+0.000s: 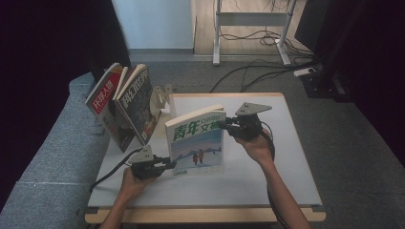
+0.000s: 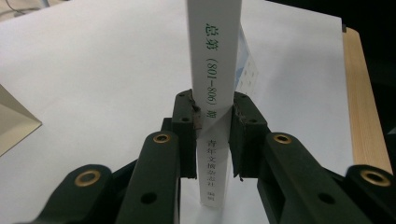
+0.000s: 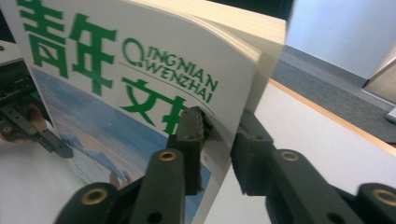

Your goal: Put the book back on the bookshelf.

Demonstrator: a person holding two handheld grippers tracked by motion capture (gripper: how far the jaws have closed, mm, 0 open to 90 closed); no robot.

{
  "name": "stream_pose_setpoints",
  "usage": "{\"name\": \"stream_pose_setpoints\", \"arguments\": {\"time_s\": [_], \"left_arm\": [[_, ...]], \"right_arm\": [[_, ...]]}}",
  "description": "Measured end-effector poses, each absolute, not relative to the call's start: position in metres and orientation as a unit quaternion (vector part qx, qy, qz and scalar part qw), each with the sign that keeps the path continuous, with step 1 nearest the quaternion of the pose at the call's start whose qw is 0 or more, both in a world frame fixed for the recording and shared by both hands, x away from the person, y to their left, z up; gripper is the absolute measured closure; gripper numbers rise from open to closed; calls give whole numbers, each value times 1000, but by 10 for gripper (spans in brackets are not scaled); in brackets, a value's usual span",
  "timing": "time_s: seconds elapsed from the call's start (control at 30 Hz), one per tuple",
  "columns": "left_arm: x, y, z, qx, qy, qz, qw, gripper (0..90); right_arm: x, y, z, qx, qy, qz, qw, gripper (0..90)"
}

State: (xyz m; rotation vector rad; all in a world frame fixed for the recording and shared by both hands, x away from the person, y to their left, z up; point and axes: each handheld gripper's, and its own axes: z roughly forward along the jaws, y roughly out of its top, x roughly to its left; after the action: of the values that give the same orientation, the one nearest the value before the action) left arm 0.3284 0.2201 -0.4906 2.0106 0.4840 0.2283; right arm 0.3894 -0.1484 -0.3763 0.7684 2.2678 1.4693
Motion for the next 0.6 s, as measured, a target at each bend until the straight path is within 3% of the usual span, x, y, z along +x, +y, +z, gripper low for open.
{"name": "stream_pose_setpoints", "arguments": {"time_s": [0.1, 0.23, 0.43, 0.6], "left_arm": [[327, 221, -492, 831, 202, 96, 509, 747], [323, 223, -495, 825, 201, 102, 518, 747], [314, 223, -496, 822, 202, 119, 518, 746], [309, 223, -497, 821, 199, 129, 519, 743]], "right_arm": [[387, -153, -378, 273, 796, 512, 171, 602], [388, -155, -392, 274, 807, 501, 149, 534], [392, -145, -408, 252, 815, 511, 104, 579], [391, -146, -409, 251, 811, 520, 94, 606]]}}
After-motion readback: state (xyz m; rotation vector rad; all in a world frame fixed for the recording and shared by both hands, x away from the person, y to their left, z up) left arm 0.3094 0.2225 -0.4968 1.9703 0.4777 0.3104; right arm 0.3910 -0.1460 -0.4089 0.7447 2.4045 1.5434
